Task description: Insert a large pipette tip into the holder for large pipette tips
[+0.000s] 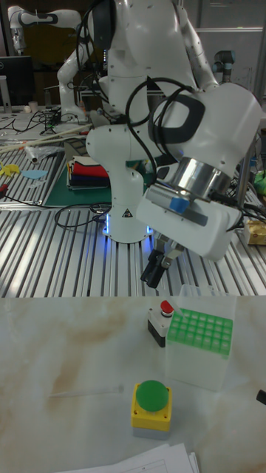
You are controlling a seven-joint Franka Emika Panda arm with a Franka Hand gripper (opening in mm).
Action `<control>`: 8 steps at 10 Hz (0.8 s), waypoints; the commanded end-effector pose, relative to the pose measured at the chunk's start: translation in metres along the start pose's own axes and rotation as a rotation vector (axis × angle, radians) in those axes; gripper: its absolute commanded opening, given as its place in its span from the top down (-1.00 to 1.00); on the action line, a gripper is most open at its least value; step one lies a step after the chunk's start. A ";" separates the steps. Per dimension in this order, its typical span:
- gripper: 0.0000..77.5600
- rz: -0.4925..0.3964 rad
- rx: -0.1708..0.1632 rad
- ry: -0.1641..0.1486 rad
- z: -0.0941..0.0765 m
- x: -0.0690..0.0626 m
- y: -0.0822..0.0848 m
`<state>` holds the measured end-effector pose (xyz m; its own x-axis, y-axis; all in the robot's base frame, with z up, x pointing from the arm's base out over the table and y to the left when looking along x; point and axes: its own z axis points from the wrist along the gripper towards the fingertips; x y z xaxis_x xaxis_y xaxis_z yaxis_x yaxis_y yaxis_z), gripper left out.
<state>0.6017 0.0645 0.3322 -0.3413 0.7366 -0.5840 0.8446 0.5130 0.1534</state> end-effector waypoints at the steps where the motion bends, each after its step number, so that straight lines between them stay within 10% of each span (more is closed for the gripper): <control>1: 0.97 0.004 -0.016 -0.021 0.004 0.006 -0.003; 8: 0.97 0.006 -0.025 -0.043 0.008 0.018 -0.005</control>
<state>0.5946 0.0706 0.3149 -0.3196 0.7218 -0.6139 0.8373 0.5184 0.1736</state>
